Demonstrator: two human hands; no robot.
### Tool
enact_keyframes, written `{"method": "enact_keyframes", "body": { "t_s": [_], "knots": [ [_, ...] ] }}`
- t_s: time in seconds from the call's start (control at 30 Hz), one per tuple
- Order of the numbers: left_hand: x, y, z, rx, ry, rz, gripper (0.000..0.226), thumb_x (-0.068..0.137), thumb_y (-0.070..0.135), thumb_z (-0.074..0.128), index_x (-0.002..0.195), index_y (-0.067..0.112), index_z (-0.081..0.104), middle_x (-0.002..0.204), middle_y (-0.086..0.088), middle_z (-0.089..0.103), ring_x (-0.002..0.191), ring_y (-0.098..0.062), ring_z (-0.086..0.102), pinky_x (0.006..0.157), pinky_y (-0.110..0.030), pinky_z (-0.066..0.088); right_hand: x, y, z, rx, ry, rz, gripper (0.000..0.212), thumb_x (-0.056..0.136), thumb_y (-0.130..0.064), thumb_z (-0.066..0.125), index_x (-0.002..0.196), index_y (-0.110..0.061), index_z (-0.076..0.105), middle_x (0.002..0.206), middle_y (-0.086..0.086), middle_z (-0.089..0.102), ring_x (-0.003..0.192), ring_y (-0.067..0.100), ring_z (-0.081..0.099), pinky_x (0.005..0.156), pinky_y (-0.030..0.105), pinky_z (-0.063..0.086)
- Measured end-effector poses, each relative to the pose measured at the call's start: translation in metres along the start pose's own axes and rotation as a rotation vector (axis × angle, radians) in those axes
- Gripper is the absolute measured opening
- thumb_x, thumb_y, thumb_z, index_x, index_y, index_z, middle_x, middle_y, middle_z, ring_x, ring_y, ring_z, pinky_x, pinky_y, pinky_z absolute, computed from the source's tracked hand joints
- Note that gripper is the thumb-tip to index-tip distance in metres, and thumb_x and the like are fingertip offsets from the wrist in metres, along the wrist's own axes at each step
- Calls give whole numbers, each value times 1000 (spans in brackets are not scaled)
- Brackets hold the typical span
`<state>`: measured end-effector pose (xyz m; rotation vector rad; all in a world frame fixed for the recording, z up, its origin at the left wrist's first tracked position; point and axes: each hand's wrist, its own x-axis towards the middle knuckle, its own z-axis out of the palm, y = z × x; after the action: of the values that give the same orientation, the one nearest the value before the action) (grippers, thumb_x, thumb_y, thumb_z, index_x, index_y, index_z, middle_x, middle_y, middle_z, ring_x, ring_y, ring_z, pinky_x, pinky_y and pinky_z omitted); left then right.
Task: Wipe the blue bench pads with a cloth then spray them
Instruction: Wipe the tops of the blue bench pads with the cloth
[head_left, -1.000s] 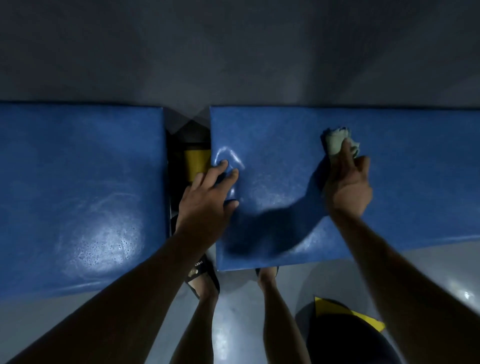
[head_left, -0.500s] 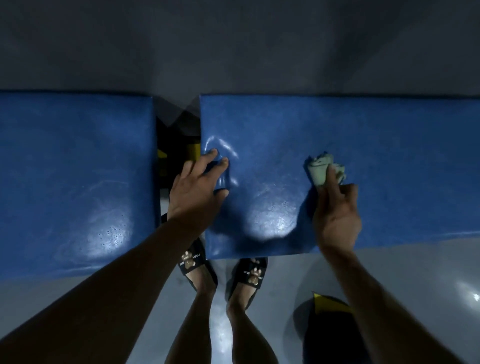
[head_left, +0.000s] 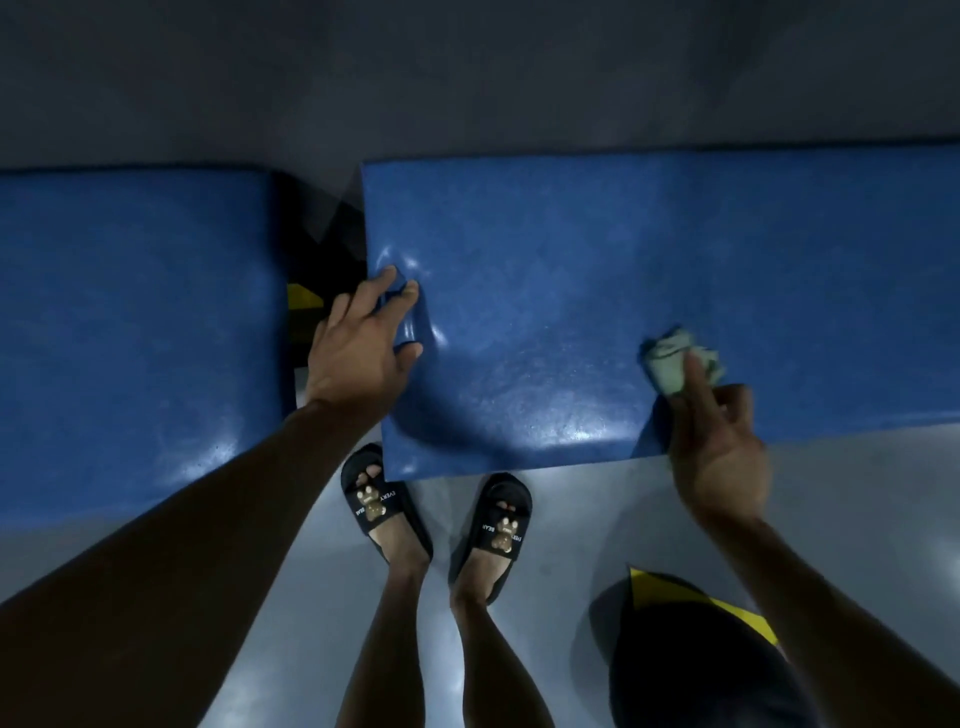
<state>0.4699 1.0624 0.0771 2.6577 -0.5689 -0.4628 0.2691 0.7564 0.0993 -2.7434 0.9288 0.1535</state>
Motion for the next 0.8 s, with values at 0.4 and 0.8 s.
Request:
{"method": "enact_keyframes", "body": {
  "t_s": [0.4,0.8],
  "knots": [
    [-24,-22,-12,-100,23,38,56,95,25,60,148,23,44,156,1,37,139,-24,40,113,-39,37,-65,-120,48,41,-63,-670,52,94,-23,56,146,-23,51,110,10,59,61,20,57,47,30,49],
    [-68,-34,-8,-175,87,-37,47,94,18,36,136,9,57,141,-7,54,122,-27,55,104,-34,44,-52,-151,64,136,3,-374,54,93,-23,46,147,-23,48,119,13,56,79,31,63,65,36,53]
  ]
}}
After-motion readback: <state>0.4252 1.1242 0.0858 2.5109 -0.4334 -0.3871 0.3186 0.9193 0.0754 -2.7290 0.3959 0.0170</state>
